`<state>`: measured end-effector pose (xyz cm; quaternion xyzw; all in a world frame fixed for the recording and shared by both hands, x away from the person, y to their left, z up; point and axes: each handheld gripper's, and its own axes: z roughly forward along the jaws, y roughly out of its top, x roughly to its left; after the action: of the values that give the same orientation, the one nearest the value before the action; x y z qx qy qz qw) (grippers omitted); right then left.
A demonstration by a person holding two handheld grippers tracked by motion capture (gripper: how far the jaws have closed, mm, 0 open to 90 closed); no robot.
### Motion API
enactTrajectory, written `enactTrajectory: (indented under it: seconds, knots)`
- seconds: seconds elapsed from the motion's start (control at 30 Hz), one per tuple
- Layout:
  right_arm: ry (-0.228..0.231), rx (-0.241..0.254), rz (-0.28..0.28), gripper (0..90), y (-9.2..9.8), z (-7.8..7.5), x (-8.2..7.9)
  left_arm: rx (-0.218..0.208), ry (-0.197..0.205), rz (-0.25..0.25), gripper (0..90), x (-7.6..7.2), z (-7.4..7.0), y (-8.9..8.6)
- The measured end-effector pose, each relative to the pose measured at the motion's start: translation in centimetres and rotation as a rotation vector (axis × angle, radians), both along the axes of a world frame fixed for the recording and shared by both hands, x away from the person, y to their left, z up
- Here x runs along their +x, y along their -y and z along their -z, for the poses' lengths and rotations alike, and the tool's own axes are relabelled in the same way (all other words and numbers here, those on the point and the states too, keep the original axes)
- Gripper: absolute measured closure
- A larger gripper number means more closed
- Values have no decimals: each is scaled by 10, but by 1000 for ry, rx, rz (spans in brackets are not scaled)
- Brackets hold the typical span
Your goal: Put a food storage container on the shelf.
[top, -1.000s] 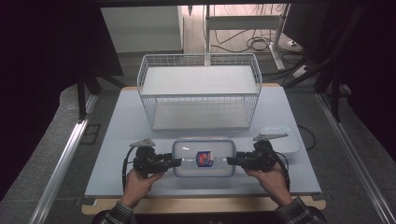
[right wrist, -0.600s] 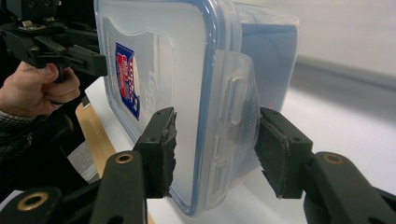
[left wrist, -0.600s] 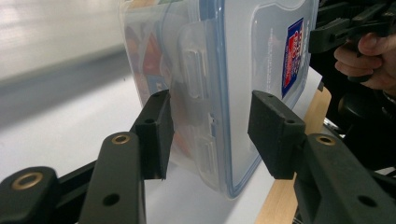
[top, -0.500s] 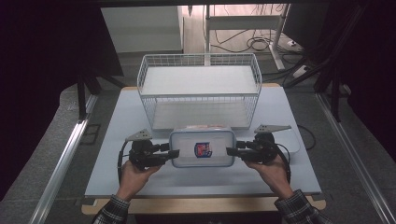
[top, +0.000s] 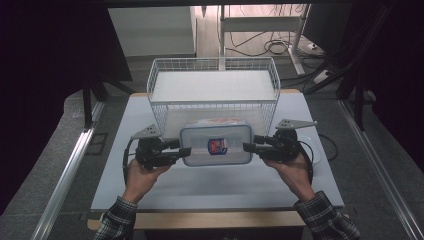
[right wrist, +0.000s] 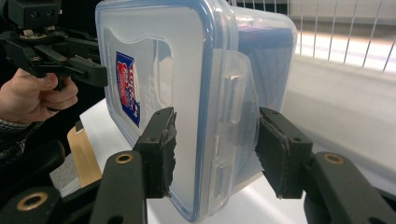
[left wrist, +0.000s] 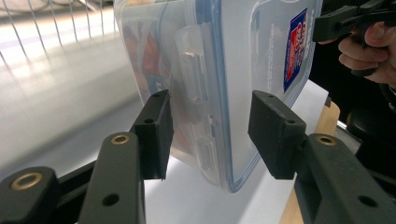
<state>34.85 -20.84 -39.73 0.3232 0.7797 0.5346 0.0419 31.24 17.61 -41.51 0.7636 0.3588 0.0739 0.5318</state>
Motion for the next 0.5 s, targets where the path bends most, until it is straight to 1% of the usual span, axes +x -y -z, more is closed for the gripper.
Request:
enactTrajectory:
  seconds: [0.07, 0.1, 0.17, 0.2, 0.23, 0.27, 0.3, 0.33, 0.37, 0.43, 0.47, 0.5]
  knots:
    - [13, 10, 0, 495, -1, -6, 3, 8, 19, -2, 506, 2, -9, -1]
    - [26, 18, 0, 495, -1, -13, 5, 9, 28, -4, 505, 3, -13, -1]
    - [31, 23, -1, 495, -1, -16, 7, 9, 43, -8, 506, 6, -20, -1]
    - [35, 26, 0, 495, -1, -19, 8, 10, 49, -9, 506, 7, -23, -2]
    - [52, 28, -1, 495, -2, -25, 11, 6, 54, -9, 506, 8, -26, -2]
    - [52, 28, -1, 495, -2, -25, 11, 4, 60, -11, 506, 10, -29, -2]
    - [70, 31, -1, 495, -3, -31, 14, 2, 64, -12, 506, 12, -31, -3]
    - [77, 33, 2, 495, -3, -34, 16, 0, 75, -13, 506, 15, -37, -3]
    - [77, 33, 2, 495, -3, -34, 16, 0, 75, -13, 506, 15, -37, -3]
    - [92, 36, 0, 495, -4, -41, 20, -2, 92, -17, 506, 18, -43, -4]
    - [111, 43, -1, 494, -5, -46, 24, -4, 113, -21, 507, 21, -49, -5]
    - [111, 43, -1, 494, -5, -46, 24, -4, 113, -21, 508, 21, -49, -5]
